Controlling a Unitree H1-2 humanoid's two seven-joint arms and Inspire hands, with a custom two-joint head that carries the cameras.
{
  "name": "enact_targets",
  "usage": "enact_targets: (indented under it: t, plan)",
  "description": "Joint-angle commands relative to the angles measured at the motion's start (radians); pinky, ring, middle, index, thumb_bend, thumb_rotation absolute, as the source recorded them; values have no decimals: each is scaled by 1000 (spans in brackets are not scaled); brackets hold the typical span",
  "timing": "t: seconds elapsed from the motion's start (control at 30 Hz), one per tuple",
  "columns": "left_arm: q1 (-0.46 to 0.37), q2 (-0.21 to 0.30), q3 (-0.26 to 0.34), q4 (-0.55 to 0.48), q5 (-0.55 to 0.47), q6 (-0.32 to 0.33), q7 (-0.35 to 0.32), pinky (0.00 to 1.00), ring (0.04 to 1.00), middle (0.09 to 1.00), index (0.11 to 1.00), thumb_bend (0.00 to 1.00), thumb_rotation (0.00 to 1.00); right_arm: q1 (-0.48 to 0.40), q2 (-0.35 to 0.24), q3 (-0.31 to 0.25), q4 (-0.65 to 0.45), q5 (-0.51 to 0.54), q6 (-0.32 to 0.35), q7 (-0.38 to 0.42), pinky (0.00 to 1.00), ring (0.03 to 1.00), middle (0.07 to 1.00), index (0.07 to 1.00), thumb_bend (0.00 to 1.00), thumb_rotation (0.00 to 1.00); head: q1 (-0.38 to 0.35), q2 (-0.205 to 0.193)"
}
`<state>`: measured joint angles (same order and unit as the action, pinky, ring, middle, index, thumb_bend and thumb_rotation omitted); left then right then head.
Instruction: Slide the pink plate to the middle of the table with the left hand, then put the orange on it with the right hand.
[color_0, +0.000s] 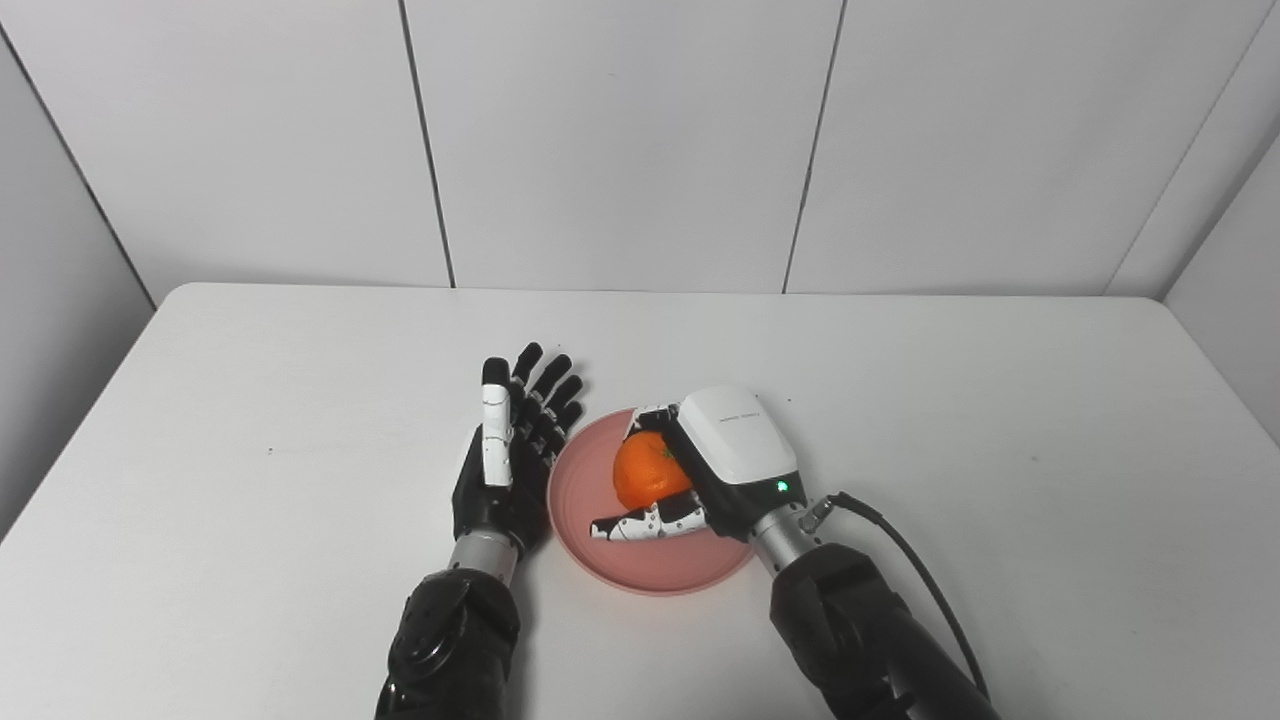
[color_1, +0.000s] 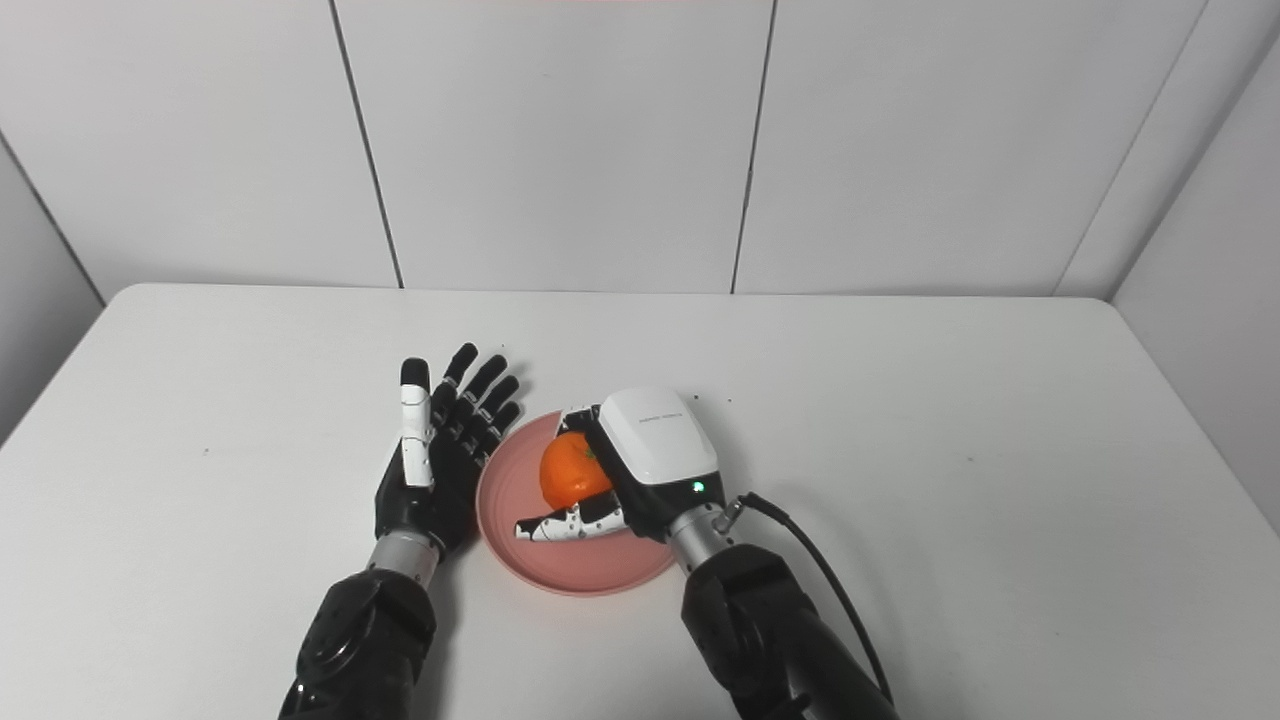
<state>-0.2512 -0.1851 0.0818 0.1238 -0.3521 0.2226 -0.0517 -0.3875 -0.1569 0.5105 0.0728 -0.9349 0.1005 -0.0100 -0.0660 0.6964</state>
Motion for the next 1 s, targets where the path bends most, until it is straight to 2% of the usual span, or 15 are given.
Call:
enact_targets:
  t: [0.0, 0.07, 0.13, 0.23, 0.37, 0.43, 0.5, 0.6, 0.77, 0.97]
  plan:
    - [63, -9, 8, 50, 8, 94, 47, 962, 925, 915, 934, 916, 845, -27, -3, -1, -14, -9, -39, -12, 136, 189, 270, 340, 542, 366, 1, 1]
    - [63, -10, 8, 50, 7, 94, 46, 962, 924, 912, 935, 910, 847, -28, -6, 2, -11, -8, -45, -17, 137, 191, 273, 347, 558, 351, 1, 0]
    - [62, -9, 6, 51, 9, 91, 45, 957, 920, 897, 932, 904, 846, -28, -7, 6, -11, -11, -45, -17, 132, 181, 260, 314, 583, 346, 1, 0]
    - [62, -9, 5, 54, 10, 88, 45, 952, 933, 900, 928, 908, 845, -28, -6, 8, -10, -7, -47, -20, 130, 179, 255, 283, 642, 410, 1, 0]
    - [62, -12, 12, 56, 2, 86, 44, 972, 931, 895, 925, 902, 834, -27, -4, 5, -3, 3, -61, -39, 154, 209, 289, 307, 711, 453, 1, 0]
    - [63, -13, 15, 56, -3, 88, 44, 985, 935, 898, 928, 894, 831, -29, -12, 11, -4, -4, -70, -45, 200, 260, 331, 348, 763, 495, 1, 0]
    - [64, -16, 18, 53, -9, 93, 49, 995, 937, 896, 925, 889, 818, -32, -23, 19, -4, -19, -80, -55, 309, 367, 434, 461, 815, 601, 1, 0]
    - [66, -17, 17, 52, -19, 93, 47, 1000, 970, 914, 925, 870, 815, -34, -30, 18, -4, -23, -99, -63, 565, 605, 650, 633, 932, 738, 1, 0]
    - [66, -17, 17, 58, -25, 85, 41, 1000, 986, 922, 922, 870, 812, -34, -33, 8, -4, -6, -124, -70, 655, 714, 747, 702, 977, 808, 1, 0]
    - [65, -13, 12, 63, -22, 75, 37, 1000, 981, 928, 936, 865, 815, -34, -32, -8, -15, 7, -137, -67, 695, 769, 803, 743, 1000, 893, -2, 1]
